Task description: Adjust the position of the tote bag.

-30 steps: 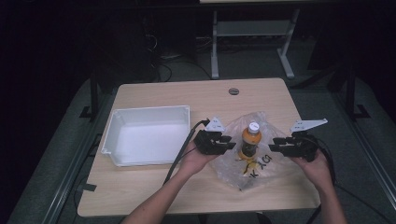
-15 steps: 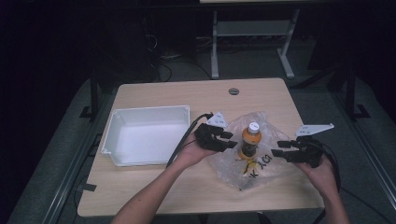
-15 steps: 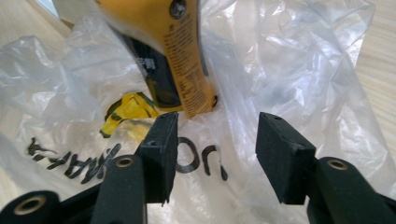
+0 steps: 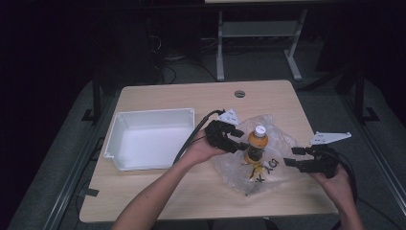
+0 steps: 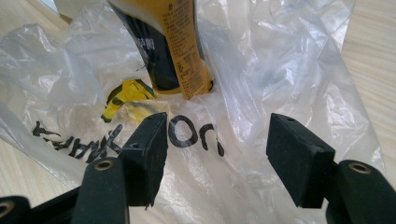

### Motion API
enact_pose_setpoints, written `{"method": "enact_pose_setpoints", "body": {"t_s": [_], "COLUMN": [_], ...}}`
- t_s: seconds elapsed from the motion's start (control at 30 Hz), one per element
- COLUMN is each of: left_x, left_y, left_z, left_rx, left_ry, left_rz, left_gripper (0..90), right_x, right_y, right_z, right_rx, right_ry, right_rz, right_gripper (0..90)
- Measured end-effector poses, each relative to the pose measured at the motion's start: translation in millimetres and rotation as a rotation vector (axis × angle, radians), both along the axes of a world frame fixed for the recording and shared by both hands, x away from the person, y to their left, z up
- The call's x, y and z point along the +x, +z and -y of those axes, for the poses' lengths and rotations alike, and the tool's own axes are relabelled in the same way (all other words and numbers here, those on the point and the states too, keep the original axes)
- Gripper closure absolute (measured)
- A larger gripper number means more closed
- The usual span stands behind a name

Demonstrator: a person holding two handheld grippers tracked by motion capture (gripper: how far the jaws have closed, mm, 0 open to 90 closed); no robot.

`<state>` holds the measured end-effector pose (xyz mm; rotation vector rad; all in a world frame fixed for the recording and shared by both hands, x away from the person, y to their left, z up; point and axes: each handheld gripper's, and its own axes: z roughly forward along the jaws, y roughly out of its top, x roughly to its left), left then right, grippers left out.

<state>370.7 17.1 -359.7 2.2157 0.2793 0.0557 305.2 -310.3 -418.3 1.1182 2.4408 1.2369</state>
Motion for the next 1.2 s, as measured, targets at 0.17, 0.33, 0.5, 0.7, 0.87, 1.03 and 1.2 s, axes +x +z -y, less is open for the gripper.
{"method": "enact_pose_setpoints", "body": {"t_s": [0.17, 0.33, 0.5, 0.7, 0.87, 1.03, 1.2], "left_x": [3.1, 5.2, 7.9, 12.1, 15.0, 21.2, 26.1], "left_y": [5.0, 7.7, 10.3, 14.2, 16.3, 17.8, 17.5], "left_z": [7.0, 13.3, 19.9, 26.9, 32.6, 37.3, 42.1], "left_rx": [0.002, -0.001, 0.022, 0.035, 0.048, 0.056, 0.070], "left_ry": [-0.029, -0.034, -0.054, -0.074, -0.086, -0.098, -0.113], "left_rz": [-0.011, -0.003, 0.001, -0.003, -0.005, -0.013, -0.024], "left_gripper": [39.8, 35.8, 34.5, 34.2, 34.9, 36.4, 37.0], "right_x": [-0.7, -1.3, -1.9, -2.1, -1.7, -0.7, -0.3], "right_y": [0.5, 2.4, 4.3, 5.2, 5.7, 6.1, 5.3], "right_z": [0.5, 1.6, 2.3, 5.1, 7.0, 6.7, 6.5], "right_rx": [0.005, 0.007, 0.010, 0.010, 0.012, 0.009, 0.001], "right_ry": [0.001, 0.003, -0.005, -0.006, -0.011, -0.009, -0.006], "right_rz": [0.007, 0.026, 0.027, 0.036, 0.038, 0.039, 0.037], "right_gripper": [35.3, 33.7, 33.1, 32.3, 31.5, 31.3, 31.3]}}
